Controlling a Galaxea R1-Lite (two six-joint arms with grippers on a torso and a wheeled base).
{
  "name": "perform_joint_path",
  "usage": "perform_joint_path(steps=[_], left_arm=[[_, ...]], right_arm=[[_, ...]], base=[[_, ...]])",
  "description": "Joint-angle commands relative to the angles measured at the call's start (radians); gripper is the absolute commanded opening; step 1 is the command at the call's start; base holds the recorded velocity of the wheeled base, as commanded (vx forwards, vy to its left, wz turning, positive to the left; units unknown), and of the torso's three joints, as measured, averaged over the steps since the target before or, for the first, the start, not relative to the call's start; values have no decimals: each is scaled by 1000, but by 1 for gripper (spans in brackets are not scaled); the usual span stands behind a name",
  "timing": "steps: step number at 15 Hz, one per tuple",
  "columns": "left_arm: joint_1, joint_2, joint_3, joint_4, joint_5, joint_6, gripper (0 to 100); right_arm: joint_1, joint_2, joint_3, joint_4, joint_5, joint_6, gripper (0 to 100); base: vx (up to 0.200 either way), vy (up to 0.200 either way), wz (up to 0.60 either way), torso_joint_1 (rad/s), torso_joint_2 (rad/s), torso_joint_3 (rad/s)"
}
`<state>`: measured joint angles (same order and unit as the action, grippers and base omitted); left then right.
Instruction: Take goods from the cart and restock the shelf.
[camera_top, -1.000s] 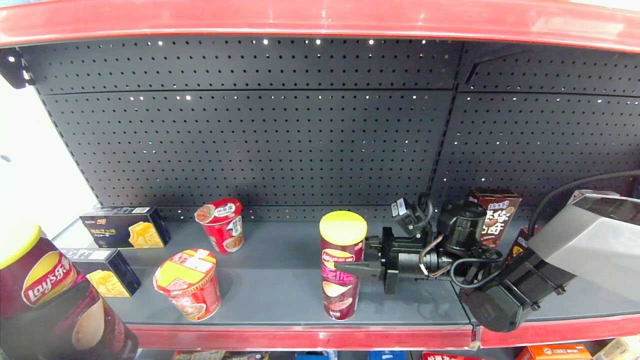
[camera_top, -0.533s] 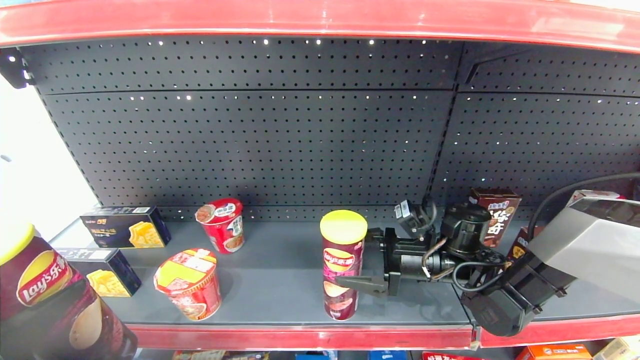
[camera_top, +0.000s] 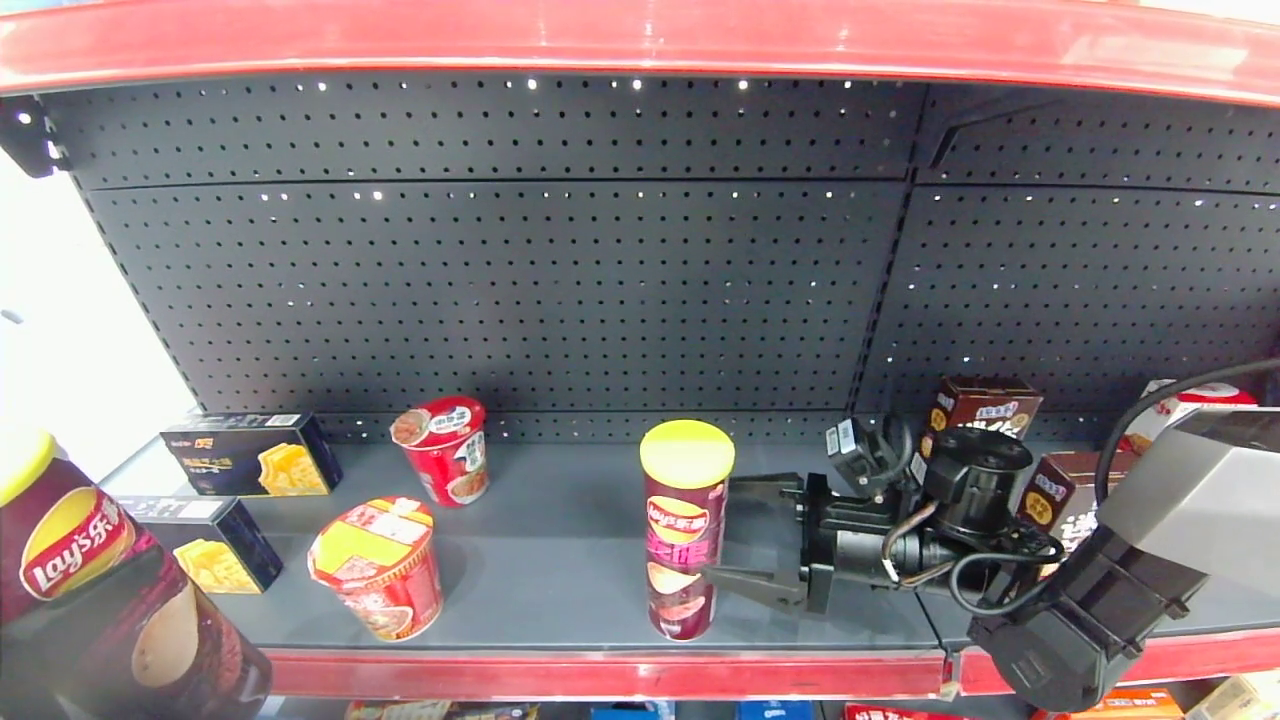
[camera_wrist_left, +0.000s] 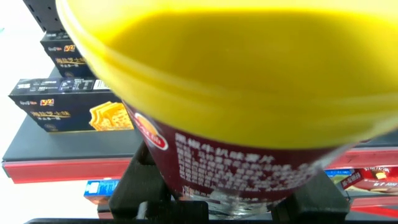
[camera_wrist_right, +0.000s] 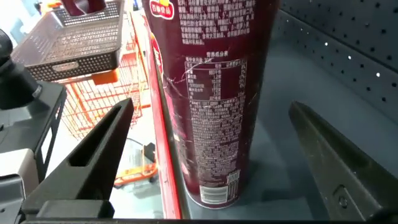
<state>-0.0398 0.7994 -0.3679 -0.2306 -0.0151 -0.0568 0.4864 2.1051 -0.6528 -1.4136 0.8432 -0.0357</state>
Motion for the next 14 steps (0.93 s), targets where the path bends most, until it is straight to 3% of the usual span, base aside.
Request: perform_joint_path(steps=[1, 10, 14], left_arm=[[0, 0, -3, -1, 0, -1, 0], [0, 1, -9, -1, 0, -1, 0], [0, 1, -6, -1, 0, 0, 0]], right_arm=[[-22, 12, 2, 1, -9, -1, 100], [-74, 55, -13, -1, -9, -1, 100], [-34, 13, -2, -19, -6, 4, 100]], base=[[0, 0, 0, 0, 0, 0], [0, 0, 0, 0, 0, 0], [0, 0, 0, 0, 0, 0]])
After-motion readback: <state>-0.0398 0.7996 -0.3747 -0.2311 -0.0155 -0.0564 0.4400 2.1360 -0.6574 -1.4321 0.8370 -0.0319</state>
